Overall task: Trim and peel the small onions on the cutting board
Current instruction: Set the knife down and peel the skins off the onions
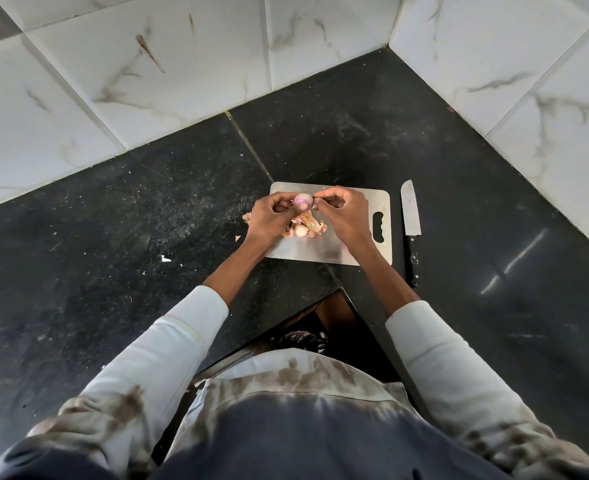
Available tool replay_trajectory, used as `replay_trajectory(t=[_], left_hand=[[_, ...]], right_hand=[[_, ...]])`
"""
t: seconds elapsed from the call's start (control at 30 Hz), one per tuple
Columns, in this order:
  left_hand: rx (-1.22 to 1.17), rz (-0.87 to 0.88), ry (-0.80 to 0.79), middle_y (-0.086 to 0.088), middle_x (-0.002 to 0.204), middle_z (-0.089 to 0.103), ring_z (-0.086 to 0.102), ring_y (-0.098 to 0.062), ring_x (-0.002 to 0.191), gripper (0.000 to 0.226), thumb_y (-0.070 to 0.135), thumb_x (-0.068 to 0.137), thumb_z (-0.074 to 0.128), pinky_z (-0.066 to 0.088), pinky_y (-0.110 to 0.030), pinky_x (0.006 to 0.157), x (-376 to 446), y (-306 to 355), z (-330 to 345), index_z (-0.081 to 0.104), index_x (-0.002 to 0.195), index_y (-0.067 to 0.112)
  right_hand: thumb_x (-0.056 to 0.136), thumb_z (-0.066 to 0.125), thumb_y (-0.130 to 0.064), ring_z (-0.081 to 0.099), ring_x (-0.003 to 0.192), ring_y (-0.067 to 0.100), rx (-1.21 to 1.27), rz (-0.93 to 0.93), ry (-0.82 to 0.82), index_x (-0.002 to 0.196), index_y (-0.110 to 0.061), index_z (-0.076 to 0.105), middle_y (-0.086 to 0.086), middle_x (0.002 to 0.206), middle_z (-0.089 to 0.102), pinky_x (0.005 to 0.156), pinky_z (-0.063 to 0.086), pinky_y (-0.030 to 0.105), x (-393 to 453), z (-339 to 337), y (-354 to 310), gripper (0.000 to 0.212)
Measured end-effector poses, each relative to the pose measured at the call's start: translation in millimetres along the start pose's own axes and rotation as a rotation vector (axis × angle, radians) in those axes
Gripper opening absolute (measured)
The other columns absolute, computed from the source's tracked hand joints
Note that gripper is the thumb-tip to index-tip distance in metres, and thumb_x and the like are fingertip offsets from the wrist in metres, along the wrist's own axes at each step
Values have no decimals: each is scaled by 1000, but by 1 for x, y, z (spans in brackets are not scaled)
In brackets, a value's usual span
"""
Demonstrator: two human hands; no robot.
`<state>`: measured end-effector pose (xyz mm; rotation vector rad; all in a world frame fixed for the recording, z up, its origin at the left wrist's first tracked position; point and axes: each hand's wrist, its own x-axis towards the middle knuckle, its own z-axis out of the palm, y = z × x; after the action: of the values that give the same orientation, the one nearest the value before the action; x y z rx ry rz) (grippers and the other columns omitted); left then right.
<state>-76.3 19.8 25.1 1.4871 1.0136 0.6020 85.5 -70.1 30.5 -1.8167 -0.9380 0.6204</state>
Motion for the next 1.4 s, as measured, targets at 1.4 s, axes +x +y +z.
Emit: replay_trajectory(t=[1.4], left_hand=[[-689,-459,14,-9,88,78,71,-15,73,34,27,113,44,57,-23,61,-3,6,-1,70,108,6]], right_hand=[[95,77,-20,78,97,18,63,152,-32,106,-15,69,4,105,77,84,66,47,7,6,1,16]])
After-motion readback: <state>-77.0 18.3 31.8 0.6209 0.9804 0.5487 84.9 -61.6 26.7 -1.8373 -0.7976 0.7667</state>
